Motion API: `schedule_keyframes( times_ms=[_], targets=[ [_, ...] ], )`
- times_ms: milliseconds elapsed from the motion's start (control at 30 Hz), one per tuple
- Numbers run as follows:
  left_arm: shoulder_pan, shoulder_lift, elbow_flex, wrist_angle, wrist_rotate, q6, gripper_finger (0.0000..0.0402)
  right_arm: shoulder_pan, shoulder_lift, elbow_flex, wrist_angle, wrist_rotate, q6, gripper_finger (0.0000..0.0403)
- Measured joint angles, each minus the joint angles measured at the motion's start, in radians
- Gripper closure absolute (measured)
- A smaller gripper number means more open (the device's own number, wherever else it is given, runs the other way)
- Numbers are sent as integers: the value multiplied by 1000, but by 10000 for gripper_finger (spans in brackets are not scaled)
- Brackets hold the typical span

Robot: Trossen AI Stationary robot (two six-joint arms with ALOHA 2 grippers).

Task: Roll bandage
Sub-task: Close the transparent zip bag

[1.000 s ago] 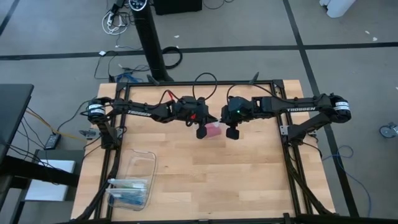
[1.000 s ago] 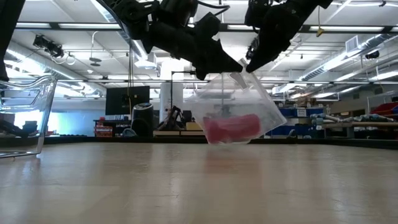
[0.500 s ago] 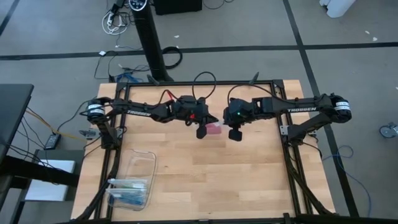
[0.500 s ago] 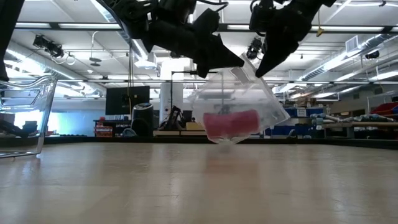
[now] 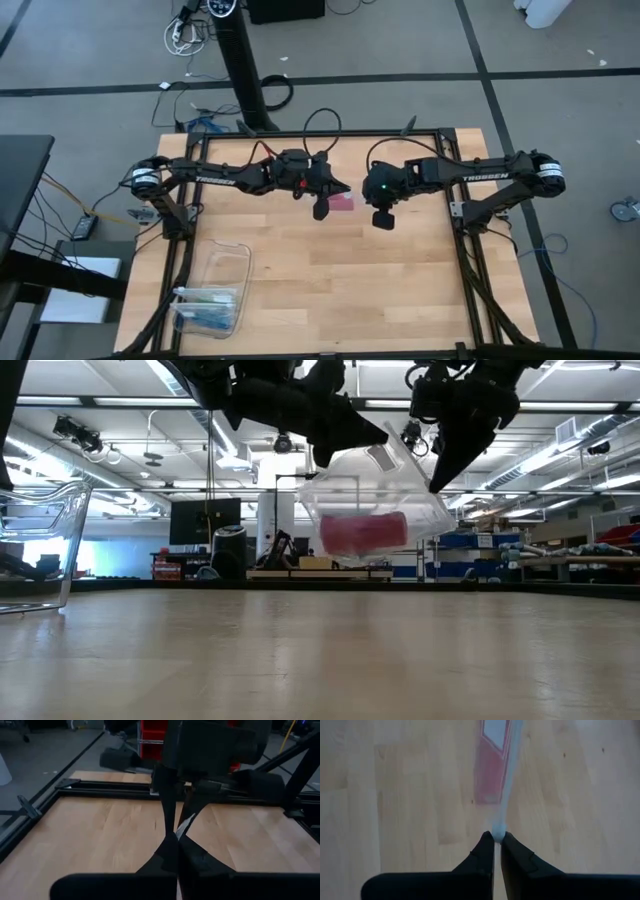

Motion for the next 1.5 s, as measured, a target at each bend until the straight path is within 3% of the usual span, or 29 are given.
schedule_keyframes(
  times_ms=[533, 833, 1133, 1367, 1500],
  targets=[
    [1, -58, 2, -29, -11, 11, 401, 32, 2, -3, -87, 19, 35, 401],
    [-1, -60, 2, -70, -11, 5, 401, 76, -44, -2, -90, 24, 98, 352],
    [-2, -58, 1, -52, -14, 1, 401, 127, -111, 0, -37, 195, 157, 308],
    [-3, -58, 1, -22, -14, -2, 401, 129, -101, 0, -10, 221, 149, 318],
    [-3, -57, 1, -24, -14, -3, 401, 129, -103, 0, -11, 232, 148, 349]
  ],
)
